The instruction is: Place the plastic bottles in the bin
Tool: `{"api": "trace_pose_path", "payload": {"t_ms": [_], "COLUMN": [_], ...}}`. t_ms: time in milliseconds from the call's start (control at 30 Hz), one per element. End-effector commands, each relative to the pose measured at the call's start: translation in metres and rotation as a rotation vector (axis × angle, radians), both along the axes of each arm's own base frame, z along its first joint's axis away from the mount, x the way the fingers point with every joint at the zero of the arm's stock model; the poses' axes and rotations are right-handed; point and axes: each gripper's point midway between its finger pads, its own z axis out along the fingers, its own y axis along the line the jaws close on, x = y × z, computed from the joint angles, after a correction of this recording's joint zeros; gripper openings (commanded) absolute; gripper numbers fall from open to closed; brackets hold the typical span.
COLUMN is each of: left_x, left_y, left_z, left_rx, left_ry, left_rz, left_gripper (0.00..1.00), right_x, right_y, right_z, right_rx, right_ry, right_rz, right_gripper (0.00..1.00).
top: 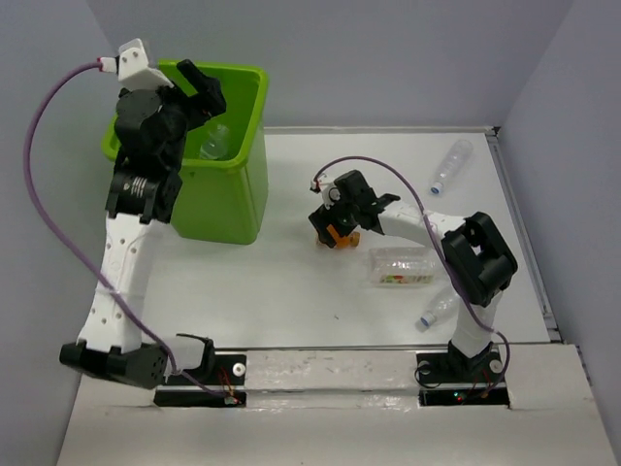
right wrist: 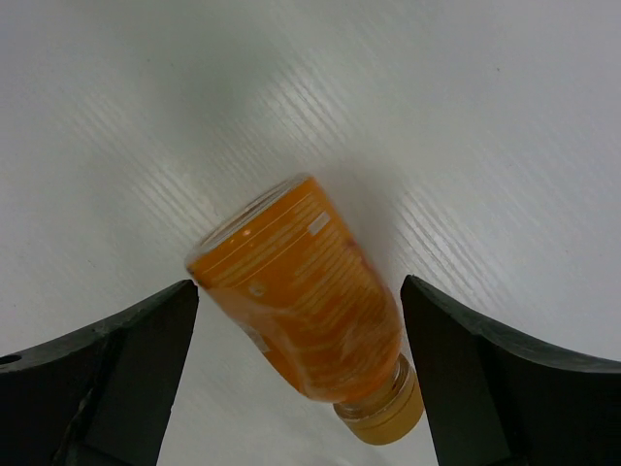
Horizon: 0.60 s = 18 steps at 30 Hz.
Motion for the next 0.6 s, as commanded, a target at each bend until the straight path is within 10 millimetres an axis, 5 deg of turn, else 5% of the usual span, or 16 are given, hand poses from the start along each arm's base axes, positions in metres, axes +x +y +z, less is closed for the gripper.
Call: {"api": "trace_pose_path", "payload": {"t_ms": [0,67,233,333,433,500,567], "left_x": [-0.099,-0.127,-0.188,-0.239,-0.261,-0.266,-0.264], "left_y": [-0.035,-0.050,-0.079,-0.101,-0.104,-0.101,-0.098], "left_z": [0.070,0.049,-0.006,-0.047,-0.089,-0.116,-0.132], "left_rx": [-0.086,-0.082,-0.032,-0.008,-0.011,-0.014,-0.014], "left_ry": [-0.259,-0.243,-0.200,-0.170,-0.114,-0.079,-0.053], "left_rz": [-0.288,-0.402,-0.654,-0.886,-0.946,-0.938,-0.913], "left_gripper": [0.99,0.99,0.99,0.99,0.99,0.99,0.99], "right_x": [0.020,0.021,0.023,0.018,0.017,0.024,0.031], "right_y": [0.007,0.007,0.005,0.003,0.009,0.008,0.005], "right_z": [0.010,0.004,-0.013,-0.024,-0.010,0.004,0.040], "right_rx": [0.015,0.007,-0.033,-0.052,-0.005,0.017,0.064], "right_ry": [-0.042,-0.033,-0.021,0.012,0.007,-0.034,-0.112], "right_rz": [-0.012,-0.019,-0.015,-0.006,-0.006,-0.045,-0.097], "right_gripper": [0.88,0.79,0.86,0.79,0.38,0.34,0.32]}}
